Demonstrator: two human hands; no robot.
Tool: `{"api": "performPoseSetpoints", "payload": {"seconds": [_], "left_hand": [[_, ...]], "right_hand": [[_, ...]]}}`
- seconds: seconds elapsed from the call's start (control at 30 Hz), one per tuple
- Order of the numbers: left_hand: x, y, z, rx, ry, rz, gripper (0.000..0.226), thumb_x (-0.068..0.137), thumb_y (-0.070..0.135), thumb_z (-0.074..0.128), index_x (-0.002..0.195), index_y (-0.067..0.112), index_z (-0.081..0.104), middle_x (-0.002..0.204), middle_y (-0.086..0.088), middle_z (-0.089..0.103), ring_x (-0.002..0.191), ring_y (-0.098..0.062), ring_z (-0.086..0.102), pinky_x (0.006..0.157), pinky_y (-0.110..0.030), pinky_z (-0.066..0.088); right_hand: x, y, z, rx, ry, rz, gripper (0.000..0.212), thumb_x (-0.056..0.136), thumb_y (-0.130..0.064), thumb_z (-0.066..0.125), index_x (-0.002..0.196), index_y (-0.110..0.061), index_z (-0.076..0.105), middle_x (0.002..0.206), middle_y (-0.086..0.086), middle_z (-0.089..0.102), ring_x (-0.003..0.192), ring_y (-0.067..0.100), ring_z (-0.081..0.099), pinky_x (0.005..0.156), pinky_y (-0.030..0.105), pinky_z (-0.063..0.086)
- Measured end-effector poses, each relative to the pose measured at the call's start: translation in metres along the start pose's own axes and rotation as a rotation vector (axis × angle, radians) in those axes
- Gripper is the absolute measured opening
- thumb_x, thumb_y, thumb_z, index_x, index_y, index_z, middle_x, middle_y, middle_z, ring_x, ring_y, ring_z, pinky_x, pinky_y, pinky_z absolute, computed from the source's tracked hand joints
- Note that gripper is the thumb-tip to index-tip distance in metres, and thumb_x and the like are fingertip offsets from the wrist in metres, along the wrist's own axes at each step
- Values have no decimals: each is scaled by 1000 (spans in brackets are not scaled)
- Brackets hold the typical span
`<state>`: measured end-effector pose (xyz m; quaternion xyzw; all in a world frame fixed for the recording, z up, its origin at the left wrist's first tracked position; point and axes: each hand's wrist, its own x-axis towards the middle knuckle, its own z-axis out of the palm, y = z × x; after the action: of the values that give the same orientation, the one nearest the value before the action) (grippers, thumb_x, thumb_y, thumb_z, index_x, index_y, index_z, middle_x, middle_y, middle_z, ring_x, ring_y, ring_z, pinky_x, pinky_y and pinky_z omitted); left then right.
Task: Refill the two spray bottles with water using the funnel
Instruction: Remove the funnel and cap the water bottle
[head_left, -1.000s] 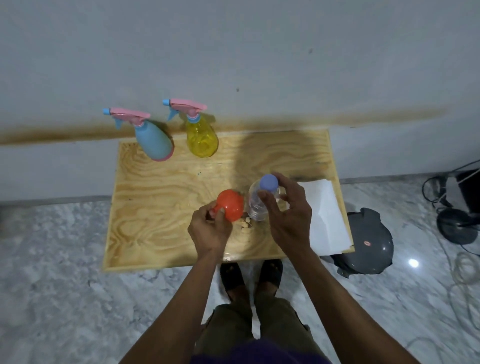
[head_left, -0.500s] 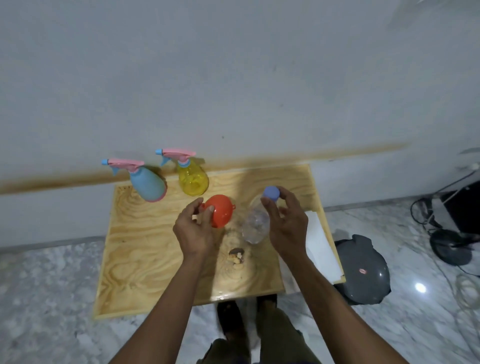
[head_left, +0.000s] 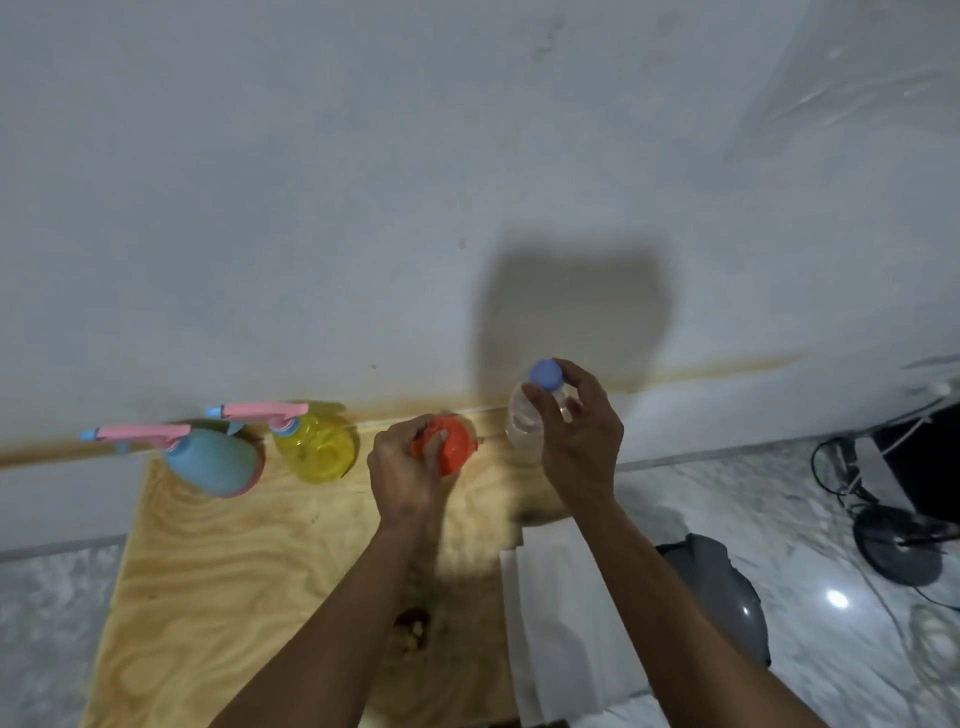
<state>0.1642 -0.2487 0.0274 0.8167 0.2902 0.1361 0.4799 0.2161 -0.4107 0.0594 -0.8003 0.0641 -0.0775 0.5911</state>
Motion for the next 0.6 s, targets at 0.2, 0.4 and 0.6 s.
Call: {"api": "performPoseSetpoints", "payload": {"seconds": [0.2, 0.4, 0.6], "left_hand": [[12, 6, 33, 29, -29, -48, 23, 83, -4, 71, 102, 8, 79, 88, 1, 71, 78, -7, 58, 62, 5, 34], [22, -10, 54, 87, -54, -113, 23, 85, 9, 75, 109, 10, 77, 107, -8, 75, 94, -14, 59, 80, -18, 37], [28, -27, 69, 143, -89, -165, 27, 85, 19, 78, 110, 8, 76, 111, -14, 75, 103, -32, 66, 85, -23, 38]], "right_hand": [[24, 13, 8, 30, -6, 40, 37, 84, -36, 78, 118, -31, 66, 115, -12, 69, 109, 8, 63, 97, 31, 51], [31, 16, 12, 17, -25, -2, 39, 84, -36, 78, 121, -27, 65, 115, -14, 70, 110, 8, 63, 95, 28, 50], [32, 18, 9, 5, -56, -19, 43, 84, -42, 75, 123, -31, 63, 117, -18, 67, 111, 6, 62, 93, 17, 45]]}}
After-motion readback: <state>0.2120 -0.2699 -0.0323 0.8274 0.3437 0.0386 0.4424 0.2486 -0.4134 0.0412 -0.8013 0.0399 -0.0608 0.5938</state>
